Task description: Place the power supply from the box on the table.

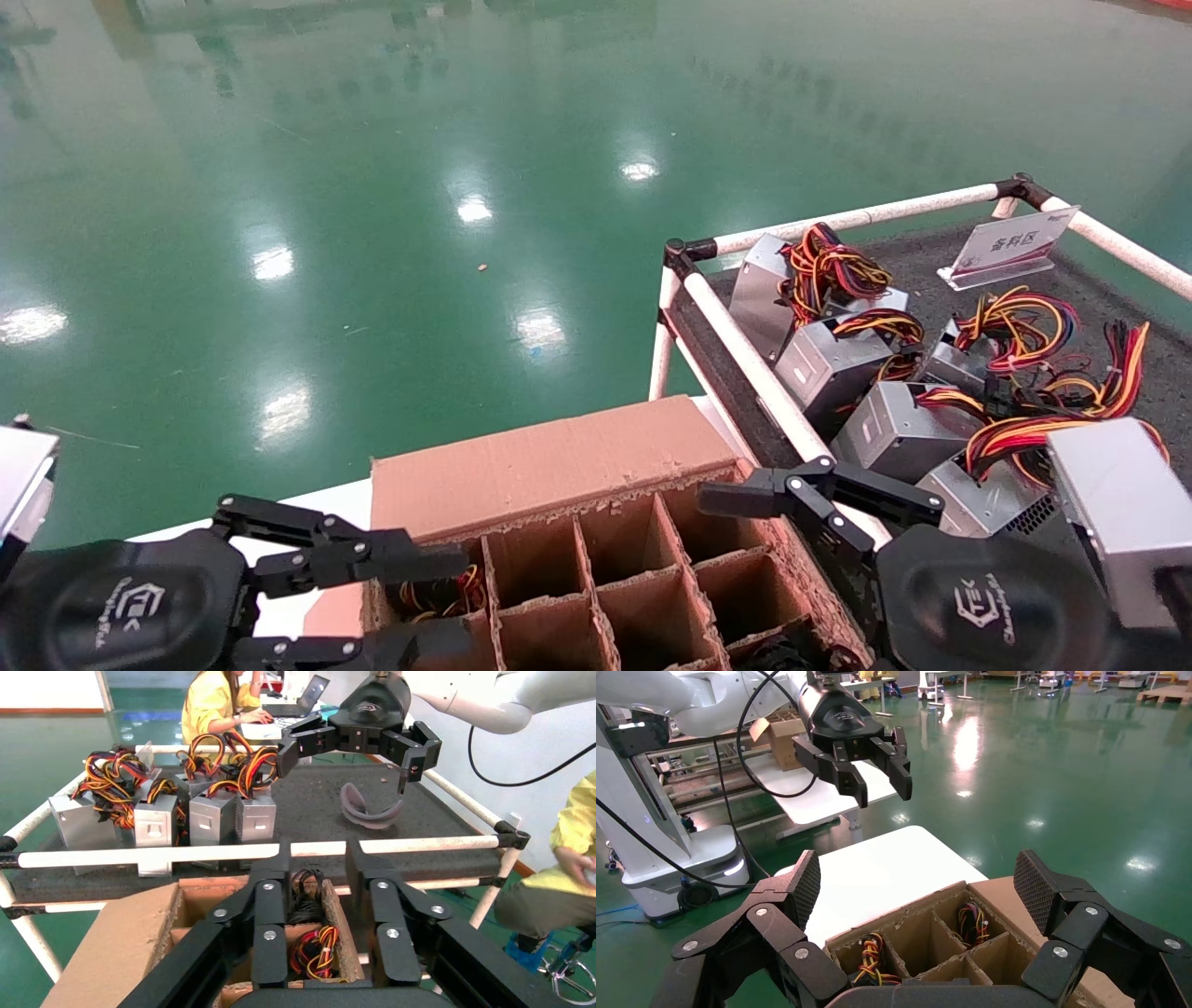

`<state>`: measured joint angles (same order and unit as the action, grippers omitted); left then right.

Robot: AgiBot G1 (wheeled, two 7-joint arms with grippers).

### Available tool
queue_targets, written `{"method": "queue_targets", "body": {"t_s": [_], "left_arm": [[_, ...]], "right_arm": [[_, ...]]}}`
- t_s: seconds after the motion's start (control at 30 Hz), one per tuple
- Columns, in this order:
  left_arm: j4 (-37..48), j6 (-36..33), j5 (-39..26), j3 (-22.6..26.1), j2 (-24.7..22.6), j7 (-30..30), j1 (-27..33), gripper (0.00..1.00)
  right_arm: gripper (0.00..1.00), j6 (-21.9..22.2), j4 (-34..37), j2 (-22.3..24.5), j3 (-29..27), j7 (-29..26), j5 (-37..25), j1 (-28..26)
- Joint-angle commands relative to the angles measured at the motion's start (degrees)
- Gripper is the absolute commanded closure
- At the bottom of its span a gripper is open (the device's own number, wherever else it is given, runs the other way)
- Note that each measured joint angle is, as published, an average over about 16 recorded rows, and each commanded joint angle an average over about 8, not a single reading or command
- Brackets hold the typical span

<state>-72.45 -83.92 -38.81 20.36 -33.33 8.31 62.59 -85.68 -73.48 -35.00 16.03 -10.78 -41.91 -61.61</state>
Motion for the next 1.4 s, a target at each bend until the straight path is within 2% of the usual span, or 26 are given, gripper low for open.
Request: {"method": "queue_targets", "body": {"t_s": [0.03,0.5,0.53,0.77,0.8,1.03,1.4], "left_arm": [[0.0,0.0,0.0,0.0,0.0,0.0,0.0,1.0],[0.0,0.0,0.0,0.0,0.0,0.0,0.0,0.99],[0.0,0.0,0.0,0.0,0.0,0.0,0.0,0.9],[0.0,0.0,0.0,0.0,0.0,0.0,0.0,0.04],[0.0,0.0,0.0,0.0,0.0,0.0,0.0,0.0],[0.0,0.0,0.0,0.0,0.0,0.0,0.0,0.0],[0.0,0.0,0.0,0.0,0.0,0.0,0.0,0.0]], "right_arm": [[0.0,0.0,0.0,0.0,0.0,0.0,0.0,0.0],[0.0,0.0,0.0,0.0,0.0,0.0,0.0,0.0],[0.0,0.0,0.0,0.0,0.0,0.0,0.0,0.0],[0.0,0.0,0.0,0.0,0.0,0.0,0.0,0.0],[0.0,0.0,0.0,0.0,0.0,0.0,0.0,0.0],[0.0,0.6,0.6,0.2,0.5,-0.2,-1.4,0.3],[0.0,3.6,1.5,-0.8,4.3,-1.2,-9.2,1.5]]}}
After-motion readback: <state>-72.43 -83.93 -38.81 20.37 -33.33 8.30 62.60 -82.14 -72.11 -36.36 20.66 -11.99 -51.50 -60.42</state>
